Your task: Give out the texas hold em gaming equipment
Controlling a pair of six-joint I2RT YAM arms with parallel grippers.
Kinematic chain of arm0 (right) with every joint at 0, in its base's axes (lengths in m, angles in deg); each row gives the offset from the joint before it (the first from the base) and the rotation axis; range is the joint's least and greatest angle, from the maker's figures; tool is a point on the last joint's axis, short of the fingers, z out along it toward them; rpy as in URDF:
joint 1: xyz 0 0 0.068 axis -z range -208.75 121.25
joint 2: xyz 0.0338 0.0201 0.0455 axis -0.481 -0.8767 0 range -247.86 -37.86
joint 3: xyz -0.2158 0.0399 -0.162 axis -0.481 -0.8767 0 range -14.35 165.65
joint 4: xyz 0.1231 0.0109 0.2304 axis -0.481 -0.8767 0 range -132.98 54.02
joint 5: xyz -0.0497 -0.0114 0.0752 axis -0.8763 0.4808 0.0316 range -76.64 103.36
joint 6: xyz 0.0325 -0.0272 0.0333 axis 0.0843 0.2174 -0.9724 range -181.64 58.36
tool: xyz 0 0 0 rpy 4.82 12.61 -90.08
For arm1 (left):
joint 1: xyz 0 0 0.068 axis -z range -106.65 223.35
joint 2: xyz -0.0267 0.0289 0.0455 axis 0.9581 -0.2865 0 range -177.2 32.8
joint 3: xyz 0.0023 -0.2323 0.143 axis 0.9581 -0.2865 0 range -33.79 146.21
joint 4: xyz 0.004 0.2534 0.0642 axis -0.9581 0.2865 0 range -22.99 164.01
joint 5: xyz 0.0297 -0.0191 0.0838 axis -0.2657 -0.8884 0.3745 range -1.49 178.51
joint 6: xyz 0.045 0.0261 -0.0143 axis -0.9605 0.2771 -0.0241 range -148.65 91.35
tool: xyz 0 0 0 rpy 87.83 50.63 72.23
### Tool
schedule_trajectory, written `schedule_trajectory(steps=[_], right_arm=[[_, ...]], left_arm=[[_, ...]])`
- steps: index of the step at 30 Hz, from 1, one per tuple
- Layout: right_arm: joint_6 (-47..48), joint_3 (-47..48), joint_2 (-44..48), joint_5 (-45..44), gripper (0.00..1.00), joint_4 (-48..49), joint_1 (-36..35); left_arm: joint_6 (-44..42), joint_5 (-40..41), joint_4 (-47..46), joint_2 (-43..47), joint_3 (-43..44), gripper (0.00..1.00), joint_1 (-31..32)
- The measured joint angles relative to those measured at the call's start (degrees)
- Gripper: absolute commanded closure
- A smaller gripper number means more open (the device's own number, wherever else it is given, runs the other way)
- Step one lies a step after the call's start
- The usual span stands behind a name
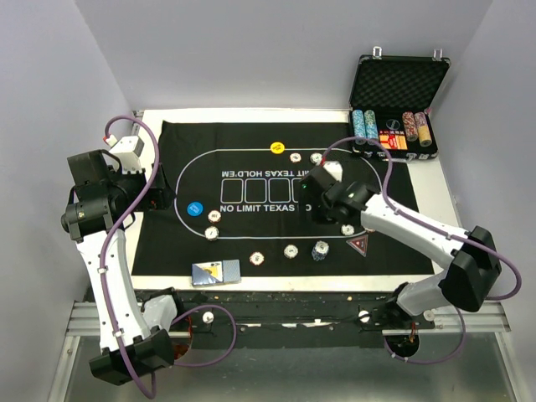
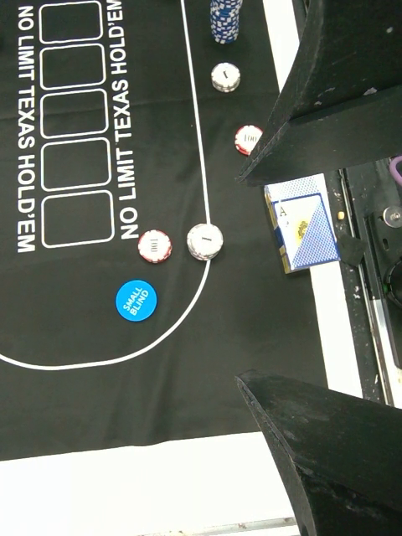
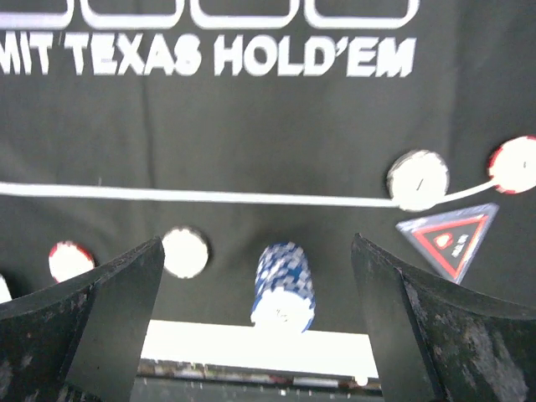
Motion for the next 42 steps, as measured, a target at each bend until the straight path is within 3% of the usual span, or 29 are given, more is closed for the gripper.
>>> schedule_trajectory(steps=[5,16,25,31,42], right_arm=[[-1.1,-0.4,-0.7,0.9,0.00,-3.0,-6.5],[-3.1,-6.2,-0.7,0.9,0.00,-5.7,-8.0],[-3.9,-9.2,-1.7,2.2,0.17,-3.8,-8.5],[-4.2,-10.2,-3.3,3.3,0.22,-1.8,-8.5],[-4.9,-11.0,-4.1,3.8,0.45,-0.5,-8.5]], left_arm=[[0.0,0.0,0.0,0.0,0.0,0.01,0.0],[0.0,0.0,0.0,0.0,0.0,0.01,0.0],[0.0,0.0,0.0,0.0,0.0,0.01,0.0],[0.0,0.0,0.0,0.0,0.0,0.01,0.0],[0.0,0.0,0.0,0.0,0.0,0.01,0.0]])
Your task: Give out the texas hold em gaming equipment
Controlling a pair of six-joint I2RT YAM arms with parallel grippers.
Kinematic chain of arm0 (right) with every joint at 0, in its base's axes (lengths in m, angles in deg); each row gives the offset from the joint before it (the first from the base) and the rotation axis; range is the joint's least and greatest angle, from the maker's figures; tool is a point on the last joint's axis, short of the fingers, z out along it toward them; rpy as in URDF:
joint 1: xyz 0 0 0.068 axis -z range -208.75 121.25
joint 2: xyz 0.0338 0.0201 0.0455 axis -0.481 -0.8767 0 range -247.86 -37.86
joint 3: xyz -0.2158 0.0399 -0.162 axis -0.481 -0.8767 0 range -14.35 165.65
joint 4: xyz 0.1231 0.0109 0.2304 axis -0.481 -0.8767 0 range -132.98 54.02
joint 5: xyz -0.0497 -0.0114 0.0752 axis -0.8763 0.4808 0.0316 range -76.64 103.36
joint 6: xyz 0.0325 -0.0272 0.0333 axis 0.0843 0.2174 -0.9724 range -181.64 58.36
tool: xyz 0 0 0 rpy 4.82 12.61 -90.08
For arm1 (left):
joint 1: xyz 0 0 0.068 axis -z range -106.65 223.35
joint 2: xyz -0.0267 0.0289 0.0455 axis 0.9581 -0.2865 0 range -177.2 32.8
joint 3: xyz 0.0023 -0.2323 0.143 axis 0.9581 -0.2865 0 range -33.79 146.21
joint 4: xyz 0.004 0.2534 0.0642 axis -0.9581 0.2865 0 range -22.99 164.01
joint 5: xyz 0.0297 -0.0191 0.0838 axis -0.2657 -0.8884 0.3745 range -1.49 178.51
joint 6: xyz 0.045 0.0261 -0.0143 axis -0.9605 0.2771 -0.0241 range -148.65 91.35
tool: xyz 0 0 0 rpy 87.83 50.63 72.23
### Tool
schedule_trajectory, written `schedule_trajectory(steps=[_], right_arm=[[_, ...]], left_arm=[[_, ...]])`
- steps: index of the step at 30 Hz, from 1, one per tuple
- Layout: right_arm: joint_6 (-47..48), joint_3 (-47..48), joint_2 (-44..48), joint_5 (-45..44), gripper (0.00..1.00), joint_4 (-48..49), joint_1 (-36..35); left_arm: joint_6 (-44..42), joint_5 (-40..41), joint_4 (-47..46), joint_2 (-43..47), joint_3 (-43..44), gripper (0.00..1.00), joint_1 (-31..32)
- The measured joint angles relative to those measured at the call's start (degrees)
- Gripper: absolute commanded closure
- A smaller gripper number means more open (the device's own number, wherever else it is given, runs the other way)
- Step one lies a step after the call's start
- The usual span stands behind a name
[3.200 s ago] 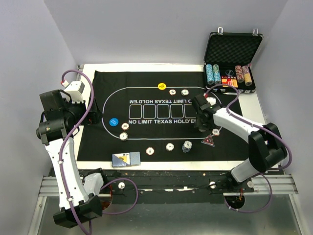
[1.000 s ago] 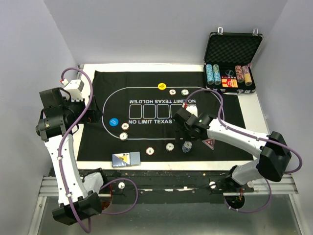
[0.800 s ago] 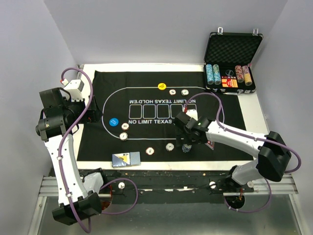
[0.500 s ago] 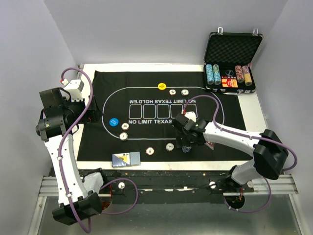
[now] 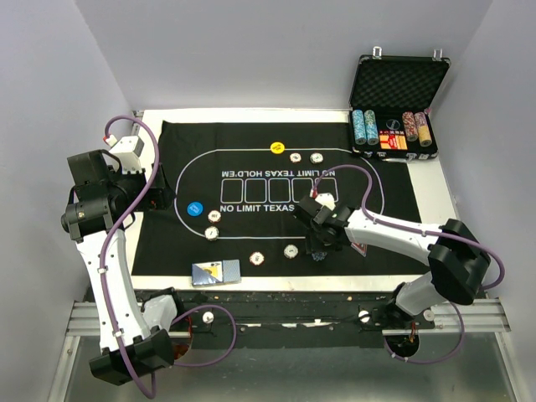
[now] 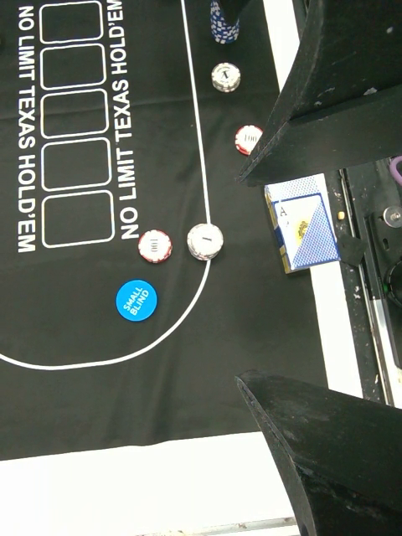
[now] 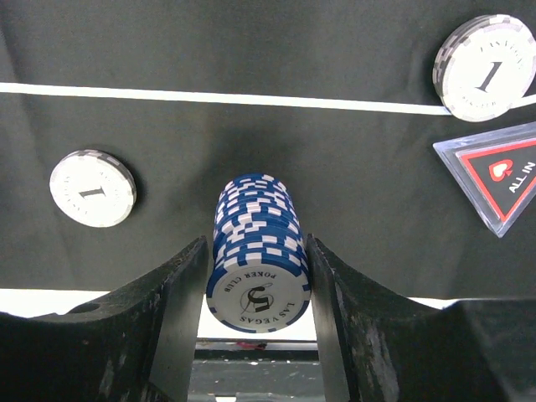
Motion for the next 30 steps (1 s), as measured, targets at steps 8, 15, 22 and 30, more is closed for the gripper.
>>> schedule_trajectory(steps=[8,15,22,30], right_arm=[[-0.4,0.0,0.3,0.0,0.53,-0.2,0.0],[-0.4,0.0,1.2,0.0,0.52,-0.8,0.0],[-0.4,0.0,1.3,0.0,0.45,-1.0,0.0],[-0.4,0.0,1.3,0.0,0.43,-0.9,0.0]], left_arm=[[0.0,0.0,0.0,0.1,0.0,0.01,0.0],[0.0,0.0,-0.1,0.4,-0.3,0.01,0.0],[0.0,0.0,-0.4,0.4,-0.3,0.01,0.0],[0.0,0.0,-0.4,0.6,-0.3,0.01,0.0]])
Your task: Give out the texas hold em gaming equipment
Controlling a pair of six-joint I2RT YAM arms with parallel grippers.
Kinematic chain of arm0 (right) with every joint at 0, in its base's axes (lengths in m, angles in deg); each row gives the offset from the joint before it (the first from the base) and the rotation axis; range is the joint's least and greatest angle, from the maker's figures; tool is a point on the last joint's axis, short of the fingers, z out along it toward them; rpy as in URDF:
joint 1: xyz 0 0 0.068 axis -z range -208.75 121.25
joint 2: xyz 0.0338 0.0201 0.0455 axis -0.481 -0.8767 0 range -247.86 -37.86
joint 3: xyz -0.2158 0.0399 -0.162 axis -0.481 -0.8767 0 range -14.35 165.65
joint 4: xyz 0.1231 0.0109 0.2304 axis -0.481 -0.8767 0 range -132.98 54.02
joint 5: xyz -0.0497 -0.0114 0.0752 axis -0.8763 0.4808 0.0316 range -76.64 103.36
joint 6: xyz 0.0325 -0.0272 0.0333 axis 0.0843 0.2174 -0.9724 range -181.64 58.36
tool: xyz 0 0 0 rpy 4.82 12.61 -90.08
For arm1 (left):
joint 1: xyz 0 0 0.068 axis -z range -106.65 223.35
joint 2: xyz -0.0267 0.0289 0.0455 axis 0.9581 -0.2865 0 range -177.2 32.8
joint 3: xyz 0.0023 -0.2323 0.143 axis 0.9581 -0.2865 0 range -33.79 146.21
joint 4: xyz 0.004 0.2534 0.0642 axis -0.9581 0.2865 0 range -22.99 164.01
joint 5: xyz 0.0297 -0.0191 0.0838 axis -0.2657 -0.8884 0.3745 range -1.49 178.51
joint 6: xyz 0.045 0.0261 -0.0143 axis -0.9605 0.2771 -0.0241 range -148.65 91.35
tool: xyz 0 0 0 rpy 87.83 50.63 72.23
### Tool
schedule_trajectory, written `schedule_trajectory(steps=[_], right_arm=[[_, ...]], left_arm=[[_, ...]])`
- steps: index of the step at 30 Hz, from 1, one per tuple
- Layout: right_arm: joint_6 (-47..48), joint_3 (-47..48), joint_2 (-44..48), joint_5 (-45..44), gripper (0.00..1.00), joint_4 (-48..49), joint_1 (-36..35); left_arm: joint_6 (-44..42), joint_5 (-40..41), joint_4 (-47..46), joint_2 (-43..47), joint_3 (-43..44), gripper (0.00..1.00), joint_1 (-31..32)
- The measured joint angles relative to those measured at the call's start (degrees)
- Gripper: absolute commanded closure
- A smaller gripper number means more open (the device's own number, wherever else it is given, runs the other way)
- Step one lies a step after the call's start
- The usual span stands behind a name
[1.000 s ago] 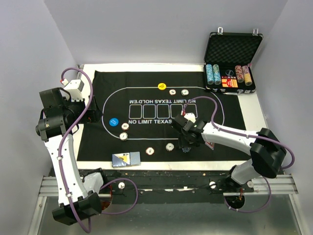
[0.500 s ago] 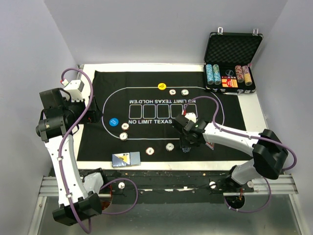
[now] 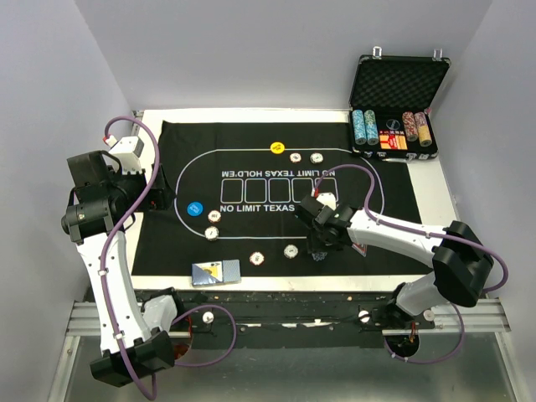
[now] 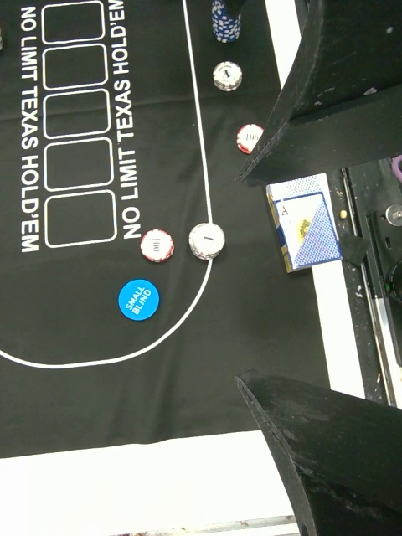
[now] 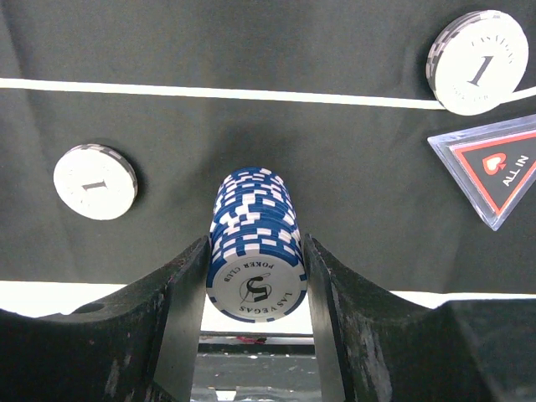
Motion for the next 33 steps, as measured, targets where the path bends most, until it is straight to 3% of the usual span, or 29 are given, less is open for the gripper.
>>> schedule_trajectory(steps=[20,29,33], right_arm=[[0.2,1.6,0.2,0.0,0.61,-1.8,0.0],[1.5,10.4,1.7,-0.5,0.65,-4.2,0.0],[3.6,17.8,-2.1,-0.3,0.66,-4.4,0.0]], left_arm=[[0.0,0.0,0.0,0.0,0.0,0.01,0.0],[0.0,0.0,0.0,0.0,0.0,0.01,0.0],[0.0,0.0,0.0,0.0,0.0,0.01,0.0]])
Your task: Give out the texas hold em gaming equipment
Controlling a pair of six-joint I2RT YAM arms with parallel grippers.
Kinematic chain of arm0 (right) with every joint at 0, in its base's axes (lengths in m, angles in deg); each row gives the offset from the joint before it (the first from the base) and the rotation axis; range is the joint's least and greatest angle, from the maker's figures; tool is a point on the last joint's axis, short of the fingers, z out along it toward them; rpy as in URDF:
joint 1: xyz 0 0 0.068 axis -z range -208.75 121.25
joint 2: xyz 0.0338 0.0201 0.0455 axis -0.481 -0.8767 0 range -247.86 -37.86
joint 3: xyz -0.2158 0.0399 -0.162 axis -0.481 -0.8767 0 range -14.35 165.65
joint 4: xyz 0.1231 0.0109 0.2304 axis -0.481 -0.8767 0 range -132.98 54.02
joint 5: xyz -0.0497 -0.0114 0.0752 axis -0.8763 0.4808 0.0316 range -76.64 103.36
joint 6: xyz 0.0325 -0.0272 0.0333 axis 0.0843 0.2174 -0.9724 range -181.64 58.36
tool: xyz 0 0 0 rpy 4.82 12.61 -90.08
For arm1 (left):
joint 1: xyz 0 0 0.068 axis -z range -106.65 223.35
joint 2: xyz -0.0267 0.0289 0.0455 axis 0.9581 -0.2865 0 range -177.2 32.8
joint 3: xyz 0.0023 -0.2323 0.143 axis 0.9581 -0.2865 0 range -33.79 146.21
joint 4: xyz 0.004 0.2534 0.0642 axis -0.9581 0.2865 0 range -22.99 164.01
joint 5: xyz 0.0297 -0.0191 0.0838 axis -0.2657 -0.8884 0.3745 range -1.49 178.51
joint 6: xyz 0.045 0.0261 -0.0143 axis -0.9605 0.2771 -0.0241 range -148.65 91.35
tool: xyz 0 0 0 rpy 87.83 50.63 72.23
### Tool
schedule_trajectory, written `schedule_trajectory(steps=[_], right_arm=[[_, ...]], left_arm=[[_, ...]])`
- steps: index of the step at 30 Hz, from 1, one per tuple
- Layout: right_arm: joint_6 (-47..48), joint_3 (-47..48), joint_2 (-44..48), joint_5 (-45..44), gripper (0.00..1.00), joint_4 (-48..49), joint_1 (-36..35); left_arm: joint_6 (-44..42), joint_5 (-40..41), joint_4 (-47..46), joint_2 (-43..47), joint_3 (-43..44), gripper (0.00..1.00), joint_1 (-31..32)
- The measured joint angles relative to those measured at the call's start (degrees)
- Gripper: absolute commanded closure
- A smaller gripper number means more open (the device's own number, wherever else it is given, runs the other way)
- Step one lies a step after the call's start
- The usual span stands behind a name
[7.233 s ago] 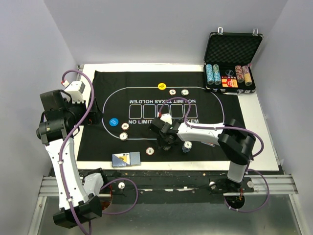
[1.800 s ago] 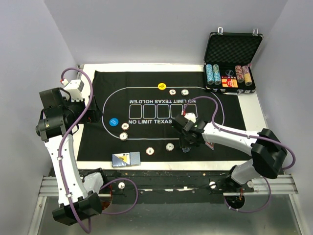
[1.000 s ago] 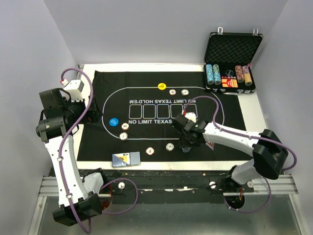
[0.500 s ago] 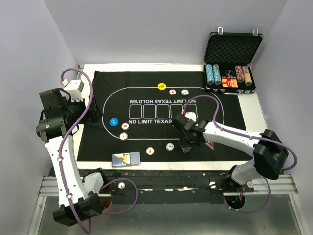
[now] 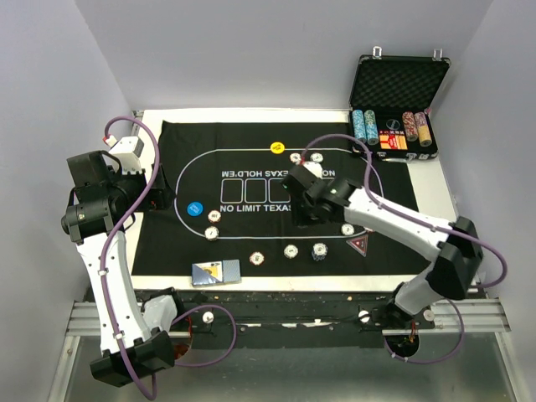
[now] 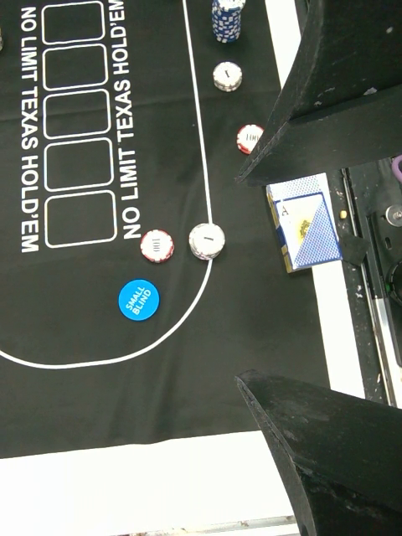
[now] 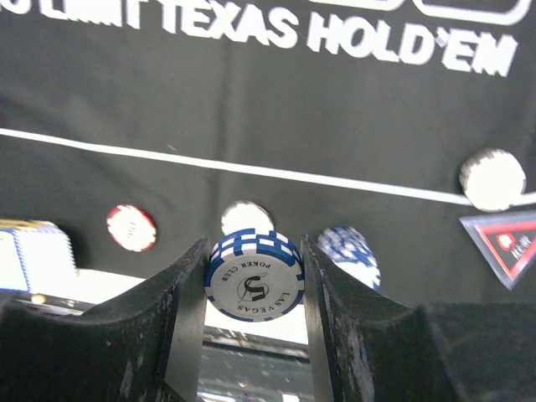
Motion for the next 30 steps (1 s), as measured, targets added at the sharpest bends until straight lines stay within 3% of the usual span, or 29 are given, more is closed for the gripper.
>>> schedule_trajectory(steps=[18,22,26,30], right_arm=[[8.9,54.4,-52.8,4.3,0.67,1.0,-6.0],[9.3,60.5,-57.8,5.2,0.64,0.1,-6.0],[9.2,60.7,-58.8,5.8,0.61,-0.2,-5.9],[9.2,60.6,-58.8,5.8,0.40,-0.2,-5.9]], left_arm=[[0.2,0.0,0.2,-0.3,0.9,0.01,0.0],[0.2,0.0,0.2,-0.4,1.3,0.01,0.0],[0.2,0.0,0.2,-0.5,1.3,0.01,-0.1],[0.2,0.0,0.2,-0.5,1.3,0.01,-0.1]])
